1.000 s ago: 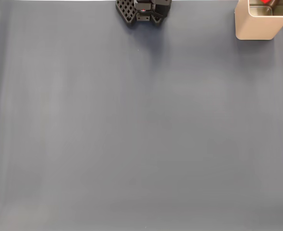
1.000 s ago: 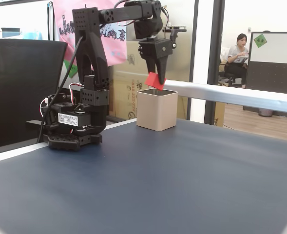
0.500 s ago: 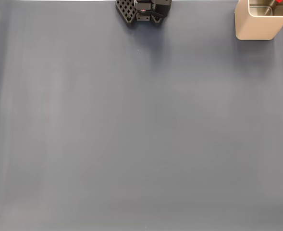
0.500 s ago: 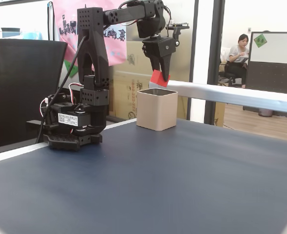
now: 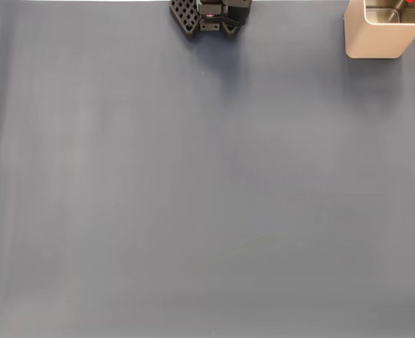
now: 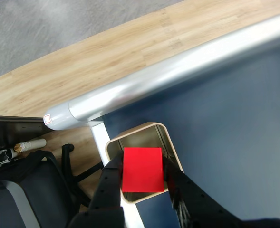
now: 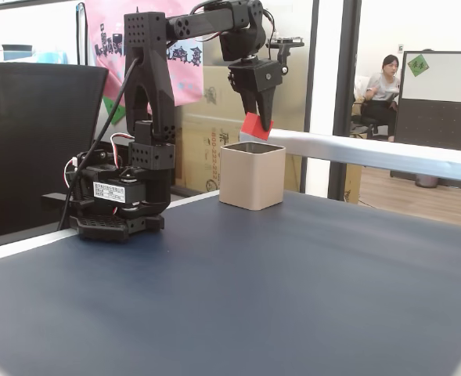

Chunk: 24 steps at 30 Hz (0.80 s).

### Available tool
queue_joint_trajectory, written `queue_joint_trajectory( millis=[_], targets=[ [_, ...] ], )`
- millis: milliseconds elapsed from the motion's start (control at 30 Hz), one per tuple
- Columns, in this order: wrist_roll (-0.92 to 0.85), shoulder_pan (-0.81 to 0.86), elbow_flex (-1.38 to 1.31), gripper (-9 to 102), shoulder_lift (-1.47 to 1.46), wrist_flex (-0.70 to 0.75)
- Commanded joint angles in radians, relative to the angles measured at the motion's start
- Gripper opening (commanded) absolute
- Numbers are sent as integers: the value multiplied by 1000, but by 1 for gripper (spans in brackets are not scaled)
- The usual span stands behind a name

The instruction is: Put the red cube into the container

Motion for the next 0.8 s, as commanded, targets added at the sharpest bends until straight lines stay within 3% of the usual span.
queue_joint_trajectory(
  millis=[0,533,767],
  targets=[
    [23,-3,-43,8,25,6],
    [3,12,-54,30,28,25],
    [-18,15,-57,31,26,44]
  ],
)
